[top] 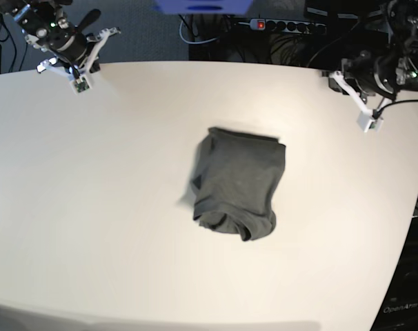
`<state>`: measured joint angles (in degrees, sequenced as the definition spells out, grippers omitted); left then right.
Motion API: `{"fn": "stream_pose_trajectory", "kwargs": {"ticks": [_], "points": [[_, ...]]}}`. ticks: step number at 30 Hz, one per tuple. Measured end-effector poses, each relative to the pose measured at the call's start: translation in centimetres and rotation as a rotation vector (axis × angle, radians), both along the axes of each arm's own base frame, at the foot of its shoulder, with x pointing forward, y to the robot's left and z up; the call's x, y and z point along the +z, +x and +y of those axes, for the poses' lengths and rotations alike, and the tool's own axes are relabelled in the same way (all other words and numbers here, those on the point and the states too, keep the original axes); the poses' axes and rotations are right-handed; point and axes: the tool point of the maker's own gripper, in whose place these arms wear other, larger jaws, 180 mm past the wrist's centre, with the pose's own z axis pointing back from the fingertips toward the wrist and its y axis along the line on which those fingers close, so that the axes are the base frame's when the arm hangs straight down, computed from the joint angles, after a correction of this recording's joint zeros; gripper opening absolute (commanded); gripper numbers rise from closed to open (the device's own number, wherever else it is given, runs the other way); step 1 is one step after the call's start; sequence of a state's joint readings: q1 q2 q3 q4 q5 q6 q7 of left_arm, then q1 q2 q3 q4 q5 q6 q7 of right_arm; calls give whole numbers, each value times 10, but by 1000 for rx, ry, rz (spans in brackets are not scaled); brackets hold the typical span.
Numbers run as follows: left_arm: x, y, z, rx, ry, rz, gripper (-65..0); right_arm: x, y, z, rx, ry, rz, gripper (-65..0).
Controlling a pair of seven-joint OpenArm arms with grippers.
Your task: Fold the T-shirt properly
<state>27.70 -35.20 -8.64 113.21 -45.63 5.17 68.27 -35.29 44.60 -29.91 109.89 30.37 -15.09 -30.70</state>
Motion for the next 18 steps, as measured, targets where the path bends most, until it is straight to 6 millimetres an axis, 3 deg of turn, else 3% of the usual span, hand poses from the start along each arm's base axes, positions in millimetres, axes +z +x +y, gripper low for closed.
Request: {"fn": "stream_pose_trajectory", "kwargs": {"ticks": [6,9,12,18], "points": [[-8,-11,-16,-35,-28,21,-632,-4,-32,6,2,33,23,-650],[-14,-30,-15,-32,-22,76,-632,-3,-37,1,-27,20,10,-650],[-15,-37,-16,-32,-24,88,-632,-4,-44,-4,-56,-2,21,-650],[-21,-63,-17,-31,-27,151,-632,-10,-65,16,-30,38,73,-650]]}}
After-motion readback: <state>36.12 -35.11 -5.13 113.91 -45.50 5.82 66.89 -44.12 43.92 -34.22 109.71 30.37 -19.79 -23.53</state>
